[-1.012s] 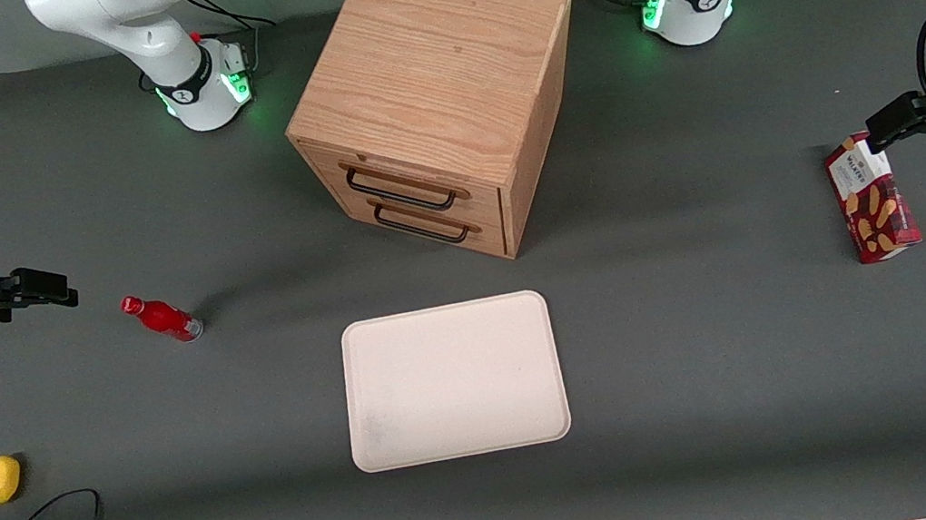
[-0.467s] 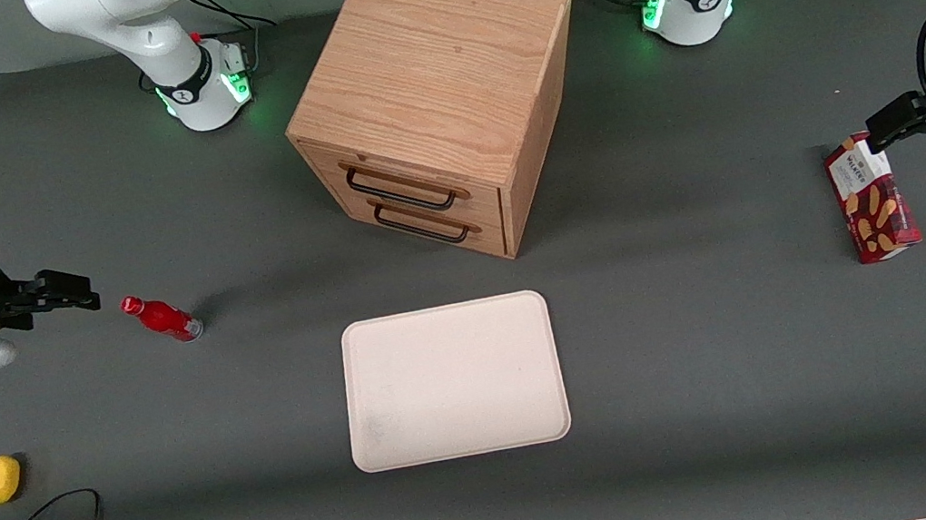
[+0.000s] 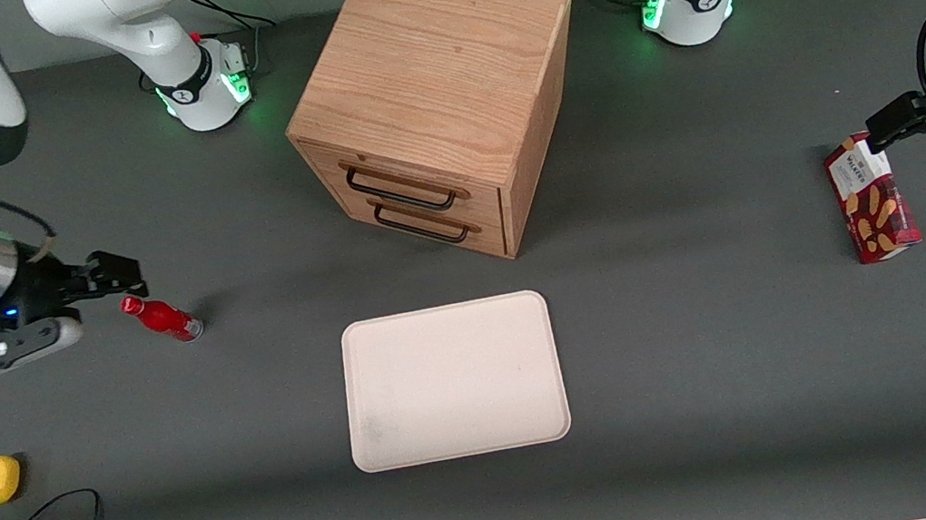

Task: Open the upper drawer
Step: 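Move the right gripper toward the cabinet's upper drawer handle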

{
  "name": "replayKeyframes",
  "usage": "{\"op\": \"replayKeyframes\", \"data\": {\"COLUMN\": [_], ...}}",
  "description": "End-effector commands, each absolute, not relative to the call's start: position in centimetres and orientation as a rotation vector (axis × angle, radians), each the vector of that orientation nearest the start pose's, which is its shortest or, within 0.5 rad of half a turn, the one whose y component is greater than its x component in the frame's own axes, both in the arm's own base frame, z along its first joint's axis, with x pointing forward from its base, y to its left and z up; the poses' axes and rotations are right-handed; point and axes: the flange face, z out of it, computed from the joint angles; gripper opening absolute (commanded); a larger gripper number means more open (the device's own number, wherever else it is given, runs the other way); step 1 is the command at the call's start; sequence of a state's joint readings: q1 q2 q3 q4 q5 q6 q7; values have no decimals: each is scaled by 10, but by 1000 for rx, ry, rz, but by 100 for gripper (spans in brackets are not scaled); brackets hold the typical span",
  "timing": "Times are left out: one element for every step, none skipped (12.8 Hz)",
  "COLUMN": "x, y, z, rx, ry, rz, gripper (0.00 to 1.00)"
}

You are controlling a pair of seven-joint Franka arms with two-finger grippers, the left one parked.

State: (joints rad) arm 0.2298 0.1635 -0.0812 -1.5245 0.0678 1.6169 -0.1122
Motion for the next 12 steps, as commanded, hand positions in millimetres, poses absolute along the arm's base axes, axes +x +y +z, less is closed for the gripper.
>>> {"op": "replayKeyframes", "data": {"x": [595, 593, 593, 596, 602, 607, 611, 615, 620, 623, 624, 623], "y": [131, 144, 153, 159, 165, 170, 176, 184, 193, 197, 199, 204], "z": [554, 555, 552, 546, 542, 533, 522, 514, 511, 503, 497, 491], "rx": [-2993, -2955, -2891, -2820, -2755, -2704, -2648, -2583, -2521, -2495, -2485, -2478], "ry": [-664, -784, -859, -918, -993, -1053, -1065, -1032, -991, -972, -972, -980], "rz": [137, 129, 129, 126, 114, 124, 129, 124, 109, 117, 127, 144], "gripper": [100, 100, 100, 100, 100, 100, 100, 100, 100, 100, 100, 100]}}
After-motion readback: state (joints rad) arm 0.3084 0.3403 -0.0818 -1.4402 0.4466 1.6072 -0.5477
